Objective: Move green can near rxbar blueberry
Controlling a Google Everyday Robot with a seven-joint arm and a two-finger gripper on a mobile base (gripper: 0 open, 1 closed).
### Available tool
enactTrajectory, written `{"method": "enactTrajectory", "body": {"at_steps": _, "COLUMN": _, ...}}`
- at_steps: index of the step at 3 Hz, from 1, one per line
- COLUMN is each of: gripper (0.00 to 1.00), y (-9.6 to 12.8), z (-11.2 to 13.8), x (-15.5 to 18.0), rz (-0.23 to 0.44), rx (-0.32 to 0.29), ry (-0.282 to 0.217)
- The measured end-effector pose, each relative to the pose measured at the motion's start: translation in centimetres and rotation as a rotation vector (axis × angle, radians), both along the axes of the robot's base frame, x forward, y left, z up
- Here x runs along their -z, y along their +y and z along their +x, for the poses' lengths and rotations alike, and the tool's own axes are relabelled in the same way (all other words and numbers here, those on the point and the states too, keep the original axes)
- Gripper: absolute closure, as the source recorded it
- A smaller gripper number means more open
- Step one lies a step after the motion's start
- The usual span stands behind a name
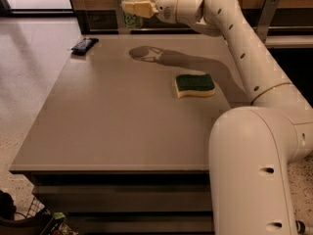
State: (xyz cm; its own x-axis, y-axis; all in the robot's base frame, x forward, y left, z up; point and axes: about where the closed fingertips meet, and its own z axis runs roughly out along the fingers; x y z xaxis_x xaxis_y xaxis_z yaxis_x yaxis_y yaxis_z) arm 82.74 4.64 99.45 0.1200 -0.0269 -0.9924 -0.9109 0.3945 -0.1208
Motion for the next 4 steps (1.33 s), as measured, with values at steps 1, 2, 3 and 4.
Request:
{"method": "enactTrajectory", "body": {"at_steps": 1, "gripper": 1.0, "y": 0.4, "z": 0.2, "x": 0.4, "rz": -0.007, "rx": 0.001, "ry": 0.006}}
{"method": "enactTrajectory", "body": {"at_steps": 2, "gripper": 1.0, "y": 1.5, "z": 0.7, "x": 1.3, "rz": -0.024, "rx": 0.005, "ry": 0.02}}
{"method": "enactTrajectory", "body": {"at_steps": 3, "gripper": 1.0, "y": 5.0, "z": 2.1, "x": 2.9, "rz": -0.017, "rx": -0.012, "ry": 0.036}}
{"method": "enactTrajectory", "body": {"at_steps": 4, "gripper": 1.0, "y": 7.8, "z": 2.6, "x": 4.0, "rz": -0.043, "rx": -0.022, "ry": 0.052}}
